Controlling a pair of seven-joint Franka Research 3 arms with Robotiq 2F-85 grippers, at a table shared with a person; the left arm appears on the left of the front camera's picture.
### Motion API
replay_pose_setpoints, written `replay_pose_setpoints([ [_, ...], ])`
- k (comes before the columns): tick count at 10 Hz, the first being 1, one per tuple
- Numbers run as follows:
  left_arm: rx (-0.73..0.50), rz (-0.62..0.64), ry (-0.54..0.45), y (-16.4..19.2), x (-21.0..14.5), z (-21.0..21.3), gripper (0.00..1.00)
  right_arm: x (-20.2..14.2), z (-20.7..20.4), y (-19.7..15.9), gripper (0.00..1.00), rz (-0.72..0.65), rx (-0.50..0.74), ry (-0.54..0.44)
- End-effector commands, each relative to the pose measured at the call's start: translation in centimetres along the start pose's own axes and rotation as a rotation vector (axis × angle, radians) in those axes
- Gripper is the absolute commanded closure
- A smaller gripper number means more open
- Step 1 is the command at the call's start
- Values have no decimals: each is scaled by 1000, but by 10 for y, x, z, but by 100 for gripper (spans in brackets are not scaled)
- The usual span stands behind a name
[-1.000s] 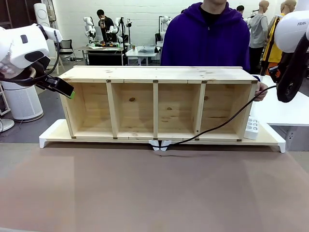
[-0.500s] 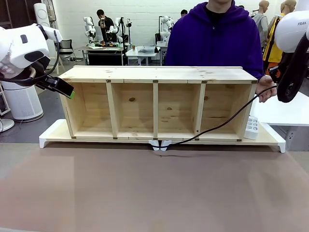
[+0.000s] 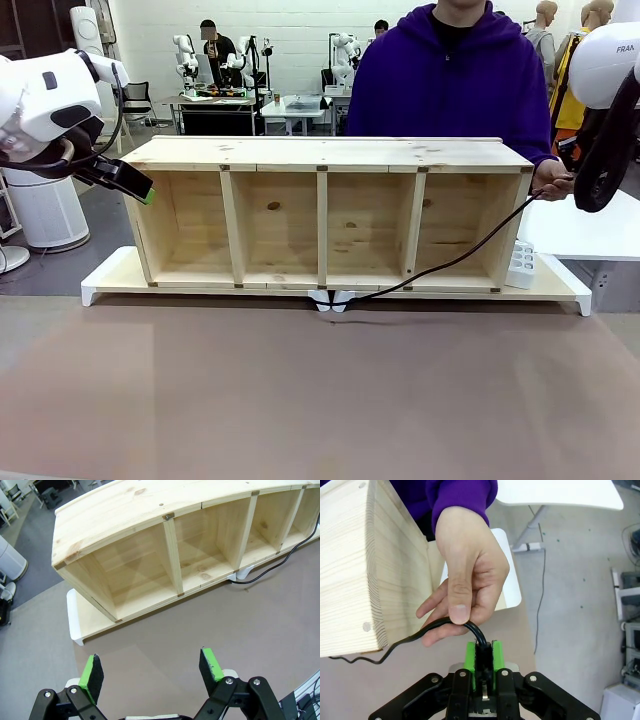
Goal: Perform cable management.
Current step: Release the Power Cable when the human grasps it.
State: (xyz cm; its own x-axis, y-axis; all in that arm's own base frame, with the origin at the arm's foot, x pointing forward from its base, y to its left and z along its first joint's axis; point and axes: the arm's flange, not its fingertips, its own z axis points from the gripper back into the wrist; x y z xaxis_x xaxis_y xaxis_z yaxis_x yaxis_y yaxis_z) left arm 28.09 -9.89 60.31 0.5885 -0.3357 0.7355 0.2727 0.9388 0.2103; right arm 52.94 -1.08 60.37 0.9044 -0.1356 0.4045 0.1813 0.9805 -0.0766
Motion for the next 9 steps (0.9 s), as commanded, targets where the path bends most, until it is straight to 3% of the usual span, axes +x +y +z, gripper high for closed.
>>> replay_pose_setpoints([
  [1, 2, -4, -11, 0, 1, -1, 0, 1, 0, -1, 84, -2, -1, -5],
  [5, 2, -4, -11, 0, 1, -1, 0, 0, 0, 0, 84, 0, 0, 0],
  [6, 2, -4, -11, 0, 1, -1, 0, -1, 2, 0, 64, 13, -8, 13],
  [7, 2, -4, -11, 0, 1, -1, 0, -1, 4, -1, 64, 15, -5, 10],
  [8, 2, -4, -11, 0, 1, -1, 0, -1, 4, -1, 44, 21, -9, 17],
  [9, 2, -4, -11, 0, 1, -1, 0, -1, 4, -1, 60, 22, -11, 18],
])
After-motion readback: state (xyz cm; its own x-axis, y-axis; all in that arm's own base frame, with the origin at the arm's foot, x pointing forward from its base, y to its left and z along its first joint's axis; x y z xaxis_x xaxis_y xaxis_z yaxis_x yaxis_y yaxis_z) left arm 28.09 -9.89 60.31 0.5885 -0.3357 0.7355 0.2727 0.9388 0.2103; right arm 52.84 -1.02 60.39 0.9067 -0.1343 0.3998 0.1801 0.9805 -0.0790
